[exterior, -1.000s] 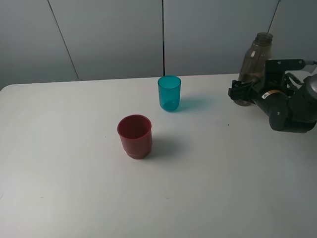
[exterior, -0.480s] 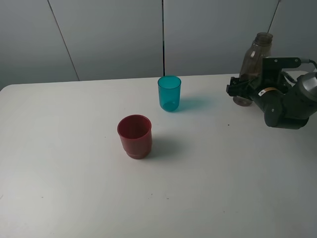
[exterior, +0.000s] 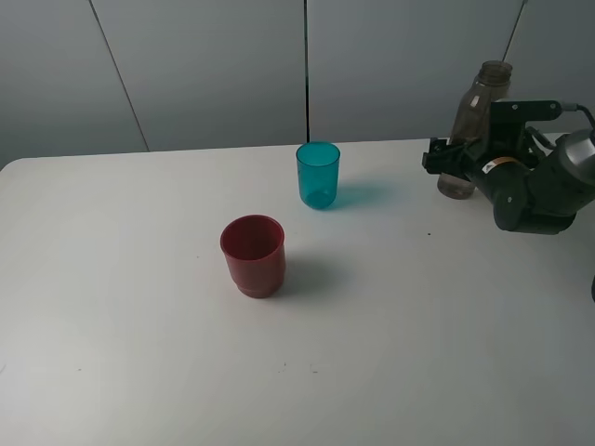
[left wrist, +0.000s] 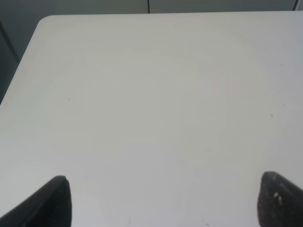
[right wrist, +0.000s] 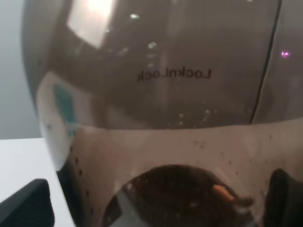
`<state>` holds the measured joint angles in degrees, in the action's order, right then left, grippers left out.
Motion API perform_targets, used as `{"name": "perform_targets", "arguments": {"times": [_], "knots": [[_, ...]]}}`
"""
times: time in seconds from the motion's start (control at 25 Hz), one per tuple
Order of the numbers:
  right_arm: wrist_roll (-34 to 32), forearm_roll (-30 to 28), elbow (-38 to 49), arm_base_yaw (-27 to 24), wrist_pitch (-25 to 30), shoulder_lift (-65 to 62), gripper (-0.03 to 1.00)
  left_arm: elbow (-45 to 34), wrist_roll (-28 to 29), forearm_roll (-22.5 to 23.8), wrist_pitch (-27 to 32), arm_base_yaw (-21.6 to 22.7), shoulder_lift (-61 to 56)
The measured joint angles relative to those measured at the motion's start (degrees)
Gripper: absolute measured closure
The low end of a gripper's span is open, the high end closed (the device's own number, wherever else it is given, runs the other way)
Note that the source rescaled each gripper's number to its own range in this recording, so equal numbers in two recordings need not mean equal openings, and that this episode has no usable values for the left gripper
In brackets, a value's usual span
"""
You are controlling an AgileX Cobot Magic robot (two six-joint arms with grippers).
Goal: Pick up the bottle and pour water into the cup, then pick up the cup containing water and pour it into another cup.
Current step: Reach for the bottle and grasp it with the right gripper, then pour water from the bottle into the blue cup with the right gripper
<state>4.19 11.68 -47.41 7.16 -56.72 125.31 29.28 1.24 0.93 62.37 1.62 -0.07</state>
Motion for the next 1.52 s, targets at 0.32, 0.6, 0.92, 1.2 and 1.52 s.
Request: {"name": "perform_targets", "arguments": {"times": [0.32, 0.6, 0.92, 1.2, 1.52], "knots": [[-0.8, -0.1, -1.4, 0.0, 0.1, 0.2, -0.03, 0.0, 0.0, 0.0, 0.0, 0.0, 0.0], [-1.2, -0.1, -2.9, 0.0, 1.7, 0.2, -0.03, 0.0, 0.0, 0.0, 0.0, 0.0, 0.0], [-1.2, -0.1, -3.0, 0.0, 2.7, 0.2, -0.03, 0.0, 0.0, 0.0, 0.0, 0.0, 0.0], [-1.2, 0.5, -3.0, 0.0, 2.8, 0.2, 0.71, 0.0, 0.0, 0.0, 0.0, 0.0, 0.0], [-1.5, 0.9, -3.1, -0.1, 2.9, 0.2, 0.96, 0.0, 0.0, 0.0, 0.0, 0.0, 0.0]]}}
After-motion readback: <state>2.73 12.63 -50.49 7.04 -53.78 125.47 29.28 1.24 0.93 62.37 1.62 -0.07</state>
